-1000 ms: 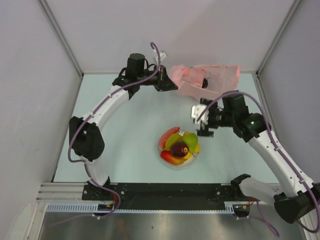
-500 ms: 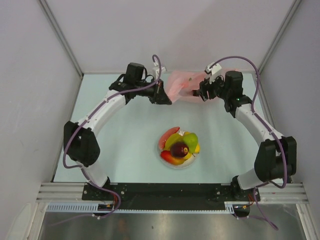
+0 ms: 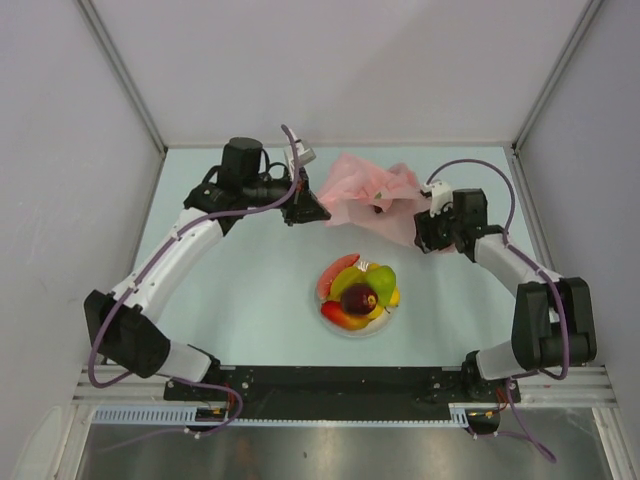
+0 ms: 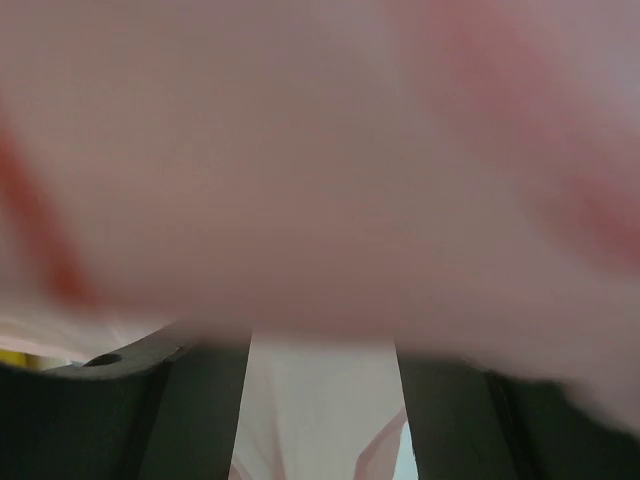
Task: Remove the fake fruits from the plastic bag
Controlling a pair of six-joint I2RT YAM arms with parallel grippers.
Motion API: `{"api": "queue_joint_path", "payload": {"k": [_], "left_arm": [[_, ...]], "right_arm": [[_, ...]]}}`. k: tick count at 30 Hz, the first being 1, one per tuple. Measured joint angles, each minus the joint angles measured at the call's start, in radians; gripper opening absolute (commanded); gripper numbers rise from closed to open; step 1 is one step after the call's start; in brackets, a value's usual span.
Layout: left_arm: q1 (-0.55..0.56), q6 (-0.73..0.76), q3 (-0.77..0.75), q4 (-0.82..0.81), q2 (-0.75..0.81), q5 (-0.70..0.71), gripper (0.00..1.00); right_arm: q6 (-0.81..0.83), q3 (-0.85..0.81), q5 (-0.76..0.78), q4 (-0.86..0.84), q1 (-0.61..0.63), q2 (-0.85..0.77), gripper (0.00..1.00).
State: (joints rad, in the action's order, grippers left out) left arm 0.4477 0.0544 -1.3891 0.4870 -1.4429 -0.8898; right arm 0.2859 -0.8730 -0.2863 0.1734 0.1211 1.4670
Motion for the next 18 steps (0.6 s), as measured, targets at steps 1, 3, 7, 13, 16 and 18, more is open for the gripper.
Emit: {"api": "queue_joint_path", "payload": {"k": [1, 3, 7, 13, 16, 18], "left_arm": [[0.000, 0.000, 0.000, -0.011, 0.010, -0.005, 0.00], [0.000, -0.001, 0.001, -0.032, 0.016, -0.008, 0.00], [0.000, -0.004, 0.003, -0.052, -0.005, -0.009, 0.00], [0.001, -0.008, -0.064, -0.042, -0.082, -0.031, 0.00], [0.001, -0.020, -0.101, -0.040, -0.100, -0.044, 0.00], [0.001, -0.028, -0.119, -0.039, -0.106, -0.056, 0.00]], "right_arm": [[0.002, 0.008, -0.003, 0.013, -0.001, -0.016, 0.61], [0.002, 0.009, -0.011, 0.016, -0.005, -0.055, 0.61], [-0.012, -0.015, -0.031, -0.032, -0.001, -0.074, 0.62], [-0.121, -0.126, -0.044, -0.141, 0.004, 0.072, 0.60], [-0.218, -0.184, -0.031, -0.185, -0.002, 0.177, 0.59], [-0.265, -0.217, -0.026, -0.208, -0.006, 0.235, 0.59]]}}
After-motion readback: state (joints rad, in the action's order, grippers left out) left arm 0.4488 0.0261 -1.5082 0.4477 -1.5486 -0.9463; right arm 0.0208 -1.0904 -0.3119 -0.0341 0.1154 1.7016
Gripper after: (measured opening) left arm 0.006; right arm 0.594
